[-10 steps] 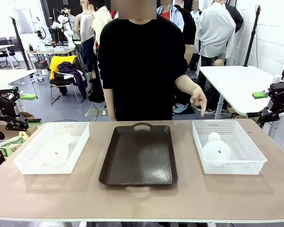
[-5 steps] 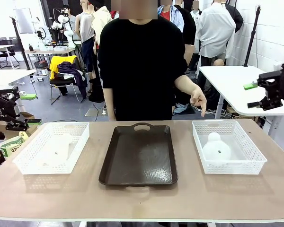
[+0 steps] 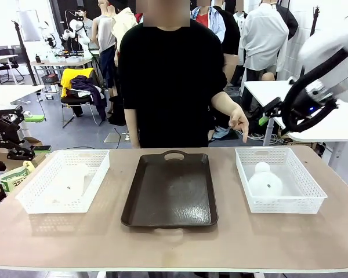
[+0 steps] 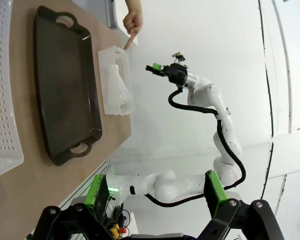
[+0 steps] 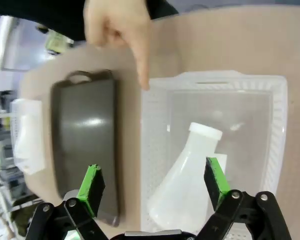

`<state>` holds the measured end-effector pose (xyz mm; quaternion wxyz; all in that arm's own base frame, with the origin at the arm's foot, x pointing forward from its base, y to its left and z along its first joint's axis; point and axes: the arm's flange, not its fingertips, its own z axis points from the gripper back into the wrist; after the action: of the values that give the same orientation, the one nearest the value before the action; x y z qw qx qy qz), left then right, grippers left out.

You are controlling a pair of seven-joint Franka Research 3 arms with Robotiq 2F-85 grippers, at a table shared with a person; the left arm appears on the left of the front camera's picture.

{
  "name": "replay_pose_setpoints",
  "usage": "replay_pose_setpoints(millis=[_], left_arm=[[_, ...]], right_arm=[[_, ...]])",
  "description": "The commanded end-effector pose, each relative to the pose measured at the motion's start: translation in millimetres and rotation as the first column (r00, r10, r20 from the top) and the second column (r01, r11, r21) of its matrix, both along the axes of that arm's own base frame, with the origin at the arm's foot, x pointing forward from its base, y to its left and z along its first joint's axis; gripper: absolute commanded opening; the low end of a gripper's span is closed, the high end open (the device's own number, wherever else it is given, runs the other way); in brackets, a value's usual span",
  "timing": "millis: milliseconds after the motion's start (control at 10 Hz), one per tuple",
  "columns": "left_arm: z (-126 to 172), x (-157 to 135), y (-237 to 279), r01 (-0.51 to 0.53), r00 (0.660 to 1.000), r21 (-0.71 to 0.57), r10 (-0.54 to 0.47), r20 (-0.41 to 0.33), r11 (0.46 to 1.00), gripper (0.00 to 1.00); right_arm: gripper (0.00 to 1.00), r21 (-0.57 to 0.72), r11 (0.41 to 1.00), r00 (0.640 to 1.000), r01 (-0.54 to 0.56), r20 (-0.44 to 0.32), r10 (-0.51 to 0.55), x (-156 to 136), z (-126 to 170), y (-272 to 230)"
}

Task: Prepare the laboratory tools.
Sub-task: Pick up the Big flask that the person points to.

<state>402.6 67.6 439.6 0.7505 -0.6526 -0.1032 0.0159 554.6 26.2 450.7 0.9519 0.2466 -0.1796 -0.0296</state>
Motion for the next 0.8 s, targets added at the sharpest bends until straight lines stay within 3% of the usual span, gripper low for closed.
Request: replay_pose_setpoints(millis=[0,200,300,700], left_arm=[[0.4,-0.1,1.4,-0.001,1.000,0.001,0.001,0.015,1.000,1.00],[0.4,-0.1,1.4,-0.001,1.000,0.001,0.001,0.015,1.000,1.00],[0.4,-0.1,1.4,-0.001,1.000,0.001,0.001,0.015,1.000,1.00],[0.4,-0.1,1.4,-0.001,1.000,0.001,0.001,0.015,1.000,1.00]], right_arm=[[1.00,-0.086,0.996,0.996,0.015,-0.084,-0.022,8.3,-12.7,17.6],[1.00,-0.015,1.000,0.992,-0.026,-0.127,0.024,10.2,-18.0,24.9],[1.00,-0.080,0.997,0.998,-0.002,-0.065,-0.003,5.7,-24.1,20.9],[1.00,-0.080,0.997,0.998,-0.002,-0.065,-0.003,5.7,-24.1,20.9]])
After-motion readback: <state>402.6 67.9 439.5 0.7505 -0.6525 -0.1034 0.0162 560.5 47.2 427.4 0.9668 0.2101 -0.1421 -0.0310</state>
